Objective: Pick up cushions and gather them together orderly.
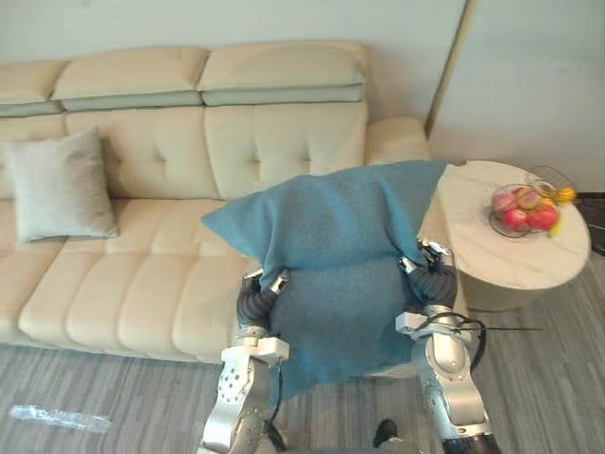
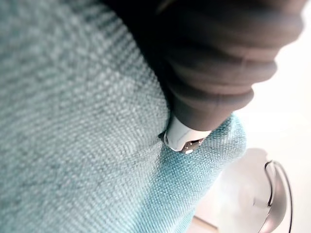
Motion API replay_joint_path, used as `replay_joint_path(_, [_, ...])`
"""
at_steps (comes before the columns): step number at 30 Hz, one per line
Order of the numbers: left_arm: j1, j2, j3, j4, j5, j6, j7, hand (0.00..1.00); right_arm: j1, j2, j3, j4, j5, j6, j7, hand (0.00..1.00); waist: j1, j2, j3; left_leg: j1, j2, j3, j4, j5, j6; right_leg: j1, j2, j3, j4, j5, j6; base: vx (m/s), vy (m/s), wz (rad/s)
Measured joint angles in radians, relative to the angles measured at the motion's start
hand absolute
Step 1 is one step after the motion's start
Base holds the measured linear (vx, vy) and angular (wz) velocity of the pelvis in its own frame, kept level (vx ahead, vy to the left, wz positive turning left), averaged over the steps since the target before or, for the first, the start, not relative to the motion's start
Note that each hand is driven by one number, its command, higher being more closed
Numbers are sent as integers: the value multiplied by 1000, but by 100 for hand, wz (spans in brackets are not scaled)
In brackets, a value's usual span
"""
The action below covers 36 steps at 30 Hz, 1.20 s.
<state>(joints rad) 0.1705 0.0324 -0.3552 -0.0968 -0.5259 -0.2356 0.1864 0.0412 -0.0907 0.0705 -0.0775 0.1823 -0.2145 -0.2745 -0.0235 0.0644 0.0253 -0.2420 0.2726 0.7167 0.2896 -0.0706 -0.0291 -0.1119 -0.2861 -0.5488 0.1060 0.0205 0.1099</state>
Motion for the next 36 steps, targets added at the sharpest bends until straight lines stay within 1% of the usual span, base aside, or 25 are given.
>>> replay_joint_path(1, [1,16,1,27,-19,1,-5,100,-6,12,1,34,16,0,11,100,0,-13,1,-18,-32,-41,15,-16,16,30,-25,-30,-17,15,18,14,269,84])
replay_joint_path(6, [22,62,23,47,-26,2,-25,100,-12,58,4,86,16,11,43,100,22,-25,2,-108,-80,-125,85,-70,57,46,-66,-84,-27,68,24,9,255,65])
replay_joint_path(8, [27,61,26,58,-25,5,-33,100,-6,59,3,99,20,23,52,100,28,-23,18,-110,-97,-153,120,-118,69,31,-108,-64,77,67,20,26,248,34])
replay_joint_path(9, [30,61,25,58,-24,7,-35,100,2,59,1,98,27,25,58,100,26,-26,34,-92,-114,-166,115,-131,75,-13,-139,12,198,64,-38,25,283,44])
replay_joint_path(10, [31,66,24,57,-23,9,-35,100,16,60,-1,92,37,26,61,100,1,-22,56,-73,-123,-210,104,-138,79,-93,-109,206,375,-20,-88,81,356,96])
replay_joint_path(11, [30,76,23,57,-21,10,-35,100,34,73,-4,90,51,25,64,100,-32,-33,60,-51,-147,-243,54,-140,82,-144,-2,386,459,-118,-21,104,248,97])
replay_joint_path(12, [29,78,23,57,-17,10,-35,100,36,75,-5,90,55,25,65,100,-36,-39,60,-41,-156,-242,33,-138,79,-154,22,412,464,-136,-10,167,122,93])
replay_joint_path(13, [25,87,19,55,-9,9,-36,100,39,89,-11,90,55,25,69,100,-42,-62,63,0,-194,-242,-47,-130,68,-194,88,456,451,-182,-11,185,63,53])
replay_joint_path(14, [24,89,13,54,-3,10,-35,100,39,88,-15,88,55,23,70,100,-41,-68,61,28,-220,-241,-94,-113,62,-227,145,455,407,-200,-14,186,40,46])
replay_joint_path(15, [24,89,12,54,-3,10,-35,100,39,87,-16,88,55,23,70,100,-41,-68,63,35,-225,-241,-100,-110,62,-233,159,454,396,-202,-17,206,19,38])
replay_joint_path(16, [24,89,7,53,-1,14,-35,100,45,85,-18,87,56,23,70,100,-41,-68,63,61,-246,-248,-103,-106,66,-243,203,458,354,-200,-23,312,-6,53])
replay_joint_path(18, [21,89,-7,40,8,19,-33,100,72,76,-20,56,57,23,64,100,-40,-75,59,83,-281,-279,-80,-124,80,-235,230,489,313,-178,-83,336,-38,76])
replay_joint_path(19, [20,73,-22,21,16,22,-33,100,118,62,-26,-17,57,23,58,100,-44,-63,64,79,-277,-310,-1,-162,82,-212,220,450,319,-201,-127,303,-59,68])
replay_joint_path(21, [21,66,-30,-3,17,23,-33,100,166,60,-28,-93,57,25,58,100,-33,-46,63,41,-228,-315,147,-183,63,-167,222,395,311,-201,-128,358,-60,71])
replay_joint_path(23, [28,66,-32,-43,16,23,-37,100,209,55,-27,-192,56,25,58,100,-22,-44,66,-17,-146,-314,411,-163,84,-91,243,380,301,-203,-132,305,-57,42])
replay_joint_path(24, [33,68,-37,-63,16,23,-40,100,221,53,-27,-234,57,24,58,100,-17,-53,69,-62,-97,-310,560,-113,91,-28,246,397,269,-210,-142,335,53,-23])
replay_joint_path(25, [42,70,-43,-89,16,21,-54,100,220,52,-28,-274,57,7,58,100,8,-66,61,-104,-53,-315,627,-151,85,12,246,436,231,-211,-144,356,73,-45])
replay_joint_path(28, [41,66,-47,-110,16,19,-66,100,201,54,-30,-308,57,-25,57,100,28,-72,61,-157,-22,-401,505,-201,18,37,223,508,200,-211,-144,364,179,-64])
replay_joint_path(29, [41,65,-52,-110,16,27,-67,100,198,56,-37,-298,58,-24,57,100,30,-69,59,-152,-54,-521,299,-177,-22,44,201,555,203,-211,-143,276,309,-53])
replay_joint_path(30, [42,65,-53,-110,16,28,-67,100,198,56,-38,-297,58,-23,57,100,31,-67,59,-146,-61,-548,256,-163,-32,43,197,565,205,-213,-141,283,403,-78])
replay_joint_path(31, [51,65,-55,-113,16,26,-66,100,201,56,-37,-296,56,-21,56,100,43,-48,51,-102,-73,-631,111,-68,-56,45,195,603,208,-220,-100,281,418,-102])
replay_joint_path(32, [63,78,-56,-118,16,19,-66,100,204,66,-35,-283,55,-19,57,100,54,-65,49,-80,-89,-668,96,-47,-111,49,174,655,205,-261,-21,264,401,-110])
replay_joint_path(33, [60,85,-56,-113,16,23,-66,100,216,92,-38,-281,55,-10,58,100,51,-88,49,-82,-106,-652,130,-61,-95,48,145,673,197,-262,-6,215,350,-100])
replay_joint_path(34, [63,85,-57,-109,16,25,-65,100,237,127,-40,-281,55,-3,58,100,40,-92,48,-97,-104,-615,190,-106,-72,38,134,704,181,-227,23,174,344,-62])
replay_joint_path(36, [64,93,-56,-107,16,22,-65,100,243,136,-36,-281,55,3,59,100,43,-94,46,-79,-90,-541,215,-146,-55,18,129,766,169,-177,49,158,392,-101])
